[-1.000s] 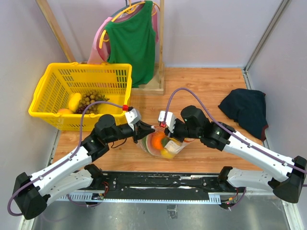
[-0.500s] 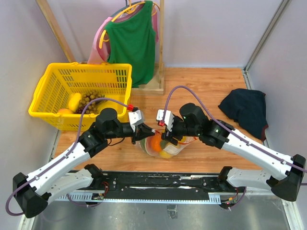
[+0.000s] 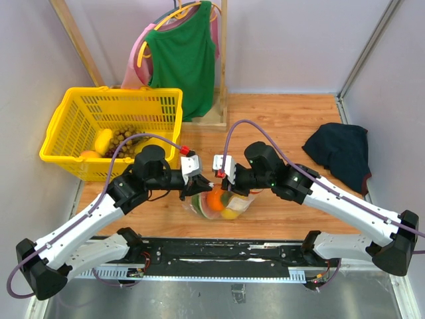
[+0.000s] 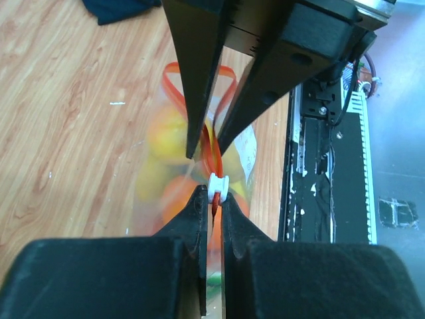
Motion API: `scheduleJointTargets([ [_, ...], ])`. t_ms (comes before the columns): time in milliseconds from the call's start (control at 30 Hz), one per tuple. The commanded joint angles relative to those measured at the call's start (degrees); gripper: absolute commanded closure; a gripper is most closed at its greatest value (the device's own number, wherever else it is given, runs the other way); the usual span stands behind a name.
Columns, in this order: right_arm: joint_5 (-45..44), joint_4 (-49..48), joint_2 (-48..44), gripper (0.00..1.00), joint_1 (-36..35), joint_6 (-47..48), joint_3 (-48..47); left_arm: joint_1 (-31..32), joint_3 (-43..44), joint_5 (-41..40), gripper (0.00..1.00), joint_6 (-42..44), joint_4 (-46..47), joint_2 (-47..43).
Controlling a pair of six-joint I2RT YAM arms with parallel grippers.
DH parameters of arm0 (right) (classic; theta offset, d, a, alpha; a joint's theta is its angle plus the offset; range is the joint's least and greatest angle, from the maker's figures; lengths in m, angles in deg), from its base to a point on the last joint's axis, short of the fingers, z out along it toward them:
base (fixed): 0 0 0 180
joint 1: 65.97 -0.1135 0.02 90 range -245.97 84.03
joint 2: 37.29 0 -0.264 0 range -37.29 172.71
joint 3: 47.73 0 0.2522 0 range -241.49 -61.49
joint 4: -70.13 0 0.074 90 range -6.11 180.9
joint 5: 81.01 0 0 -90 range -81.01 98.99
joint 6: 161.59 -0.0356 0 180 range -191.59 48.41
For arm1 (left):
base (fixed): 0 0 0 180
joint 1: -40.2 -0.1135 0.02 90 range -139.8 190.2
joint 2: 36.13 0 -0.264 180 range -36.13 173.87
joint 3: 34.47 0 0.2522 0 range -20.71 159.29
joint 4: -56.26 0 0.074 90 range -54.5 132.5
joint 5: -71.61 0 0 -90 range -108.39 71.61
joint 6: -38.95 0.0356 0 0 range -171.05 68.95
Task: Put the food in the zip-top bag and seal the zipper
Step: Zip the zipper food storage bag at the center of the board.
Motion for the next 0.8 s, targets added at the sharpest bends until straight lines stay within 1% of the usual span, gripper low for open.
scheduleJointTargets([
  [0, 2.5, 0.4, -0.1, 0.89, -0.1, 1.5, -1.7, -0.2, 2.4, 3.6, 0.99, 1.9, -1.9, 0.4],
  [67, 2.2, 0.6, -0.4, 0.99, -0.1, 1.5, -1.7, -0.2, 2.4, 3.0, 0.99, 1.5, -1.5, 0.1],
  [167, 2.0, 0.7, -0.9, 0.99, -0.1, 1.3, -1.7, -0.2, 1.5, 0.7, 0.98, -0.3, 0.6, -0.9],
  [233, 1.8, 0.6, -1.1, 0.99, -0.1, 1.0, -1.8, -0.2, 0.3, -0.4, 0.93, -2.1, 2.7, -1.6],
  [300, 1.7, 0.4, -1.3, 0.99, -0.1, 0.7, -1.9, -0.2, -1.2, -1.3, 0.83, -3.9, 4.7, -2.2],
  [333, 1.7, 0.4, -1.4, 0.99, -0.1, 0.6, -1.9, -0.2, -2.0, -2.0, 0.79, -4.6, 5.6, -2.4],
  [467, 1.5, -0.5, -1.9, 0.99, -0.1, 0.1, -1.5, -0.2, -4.8, -4.1, 0.7, -6.8, 8.1, -2.6],
  [567, 1.2, -0.7, -2.1, 0.99, -0.1, -0.2, -1.4, -0.2, -5.8, -5.1, 0.68, -7.1, 8.4, -1.7],
  [700, 1.4, -1.0, -2.1, 0.99, -0.1, -0.5, -1.2, -0.2, -6.6, -4.5, 0.69, -7.5, 10.4, -1.2],
  [767, 1.3, -1.3, -2.1, 0.99, -0.1, -0.6, -1.1, -0.2, -6.5, -4.0, 0.74, -7.4, 10.8, -0.8],
])
